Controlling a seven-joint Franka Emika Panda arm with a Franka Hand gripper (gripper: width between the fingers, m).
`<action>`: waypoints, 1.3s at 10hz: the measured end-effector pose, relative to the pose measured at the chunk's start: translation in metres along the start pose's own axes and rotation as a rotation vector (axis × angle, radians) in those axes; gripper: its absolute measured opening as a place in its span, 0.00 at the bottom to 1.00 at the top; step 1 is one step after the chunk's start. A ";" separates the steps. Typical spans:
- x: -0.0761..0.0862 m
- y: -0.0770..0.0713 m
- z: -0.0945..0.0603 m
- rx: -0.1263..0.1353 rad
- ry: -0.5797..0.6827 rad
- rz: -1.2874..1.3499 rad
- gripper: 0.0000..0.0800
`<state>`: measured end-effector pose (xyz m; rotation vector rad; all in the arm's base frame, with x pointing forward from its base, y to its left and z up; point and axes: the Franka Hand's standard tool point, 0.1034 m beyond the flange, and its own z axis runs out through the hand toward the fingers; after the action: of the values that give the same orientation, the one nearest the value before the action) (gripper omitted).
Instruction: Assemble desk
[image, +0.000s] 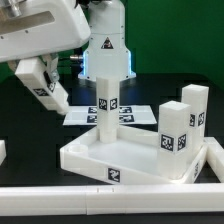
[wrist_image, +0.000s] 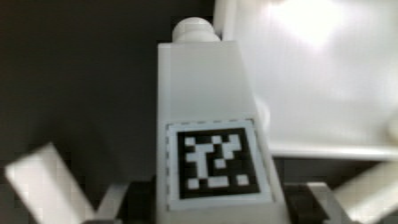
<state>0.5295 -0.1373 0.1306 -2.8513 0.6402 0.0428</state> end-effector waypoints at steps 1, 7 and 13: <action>-0.004 0.003 0.003 -0.011 0.029 0.001 0.36; 0.002 -0.054 0.009 -0.124 0.543 -0.063 0.36; -0.002 -0.061 0.018 -0.141 0.615 -0.098 0.36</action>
Offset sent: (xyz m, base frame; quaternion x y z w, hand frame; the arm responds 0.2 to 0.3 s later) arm 0.0268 0.0411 0.0168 -0.0209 0.2529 -0.0033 0.9673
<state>0.5536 -0.0787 0.1254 -3.0182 0.6153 -0.8624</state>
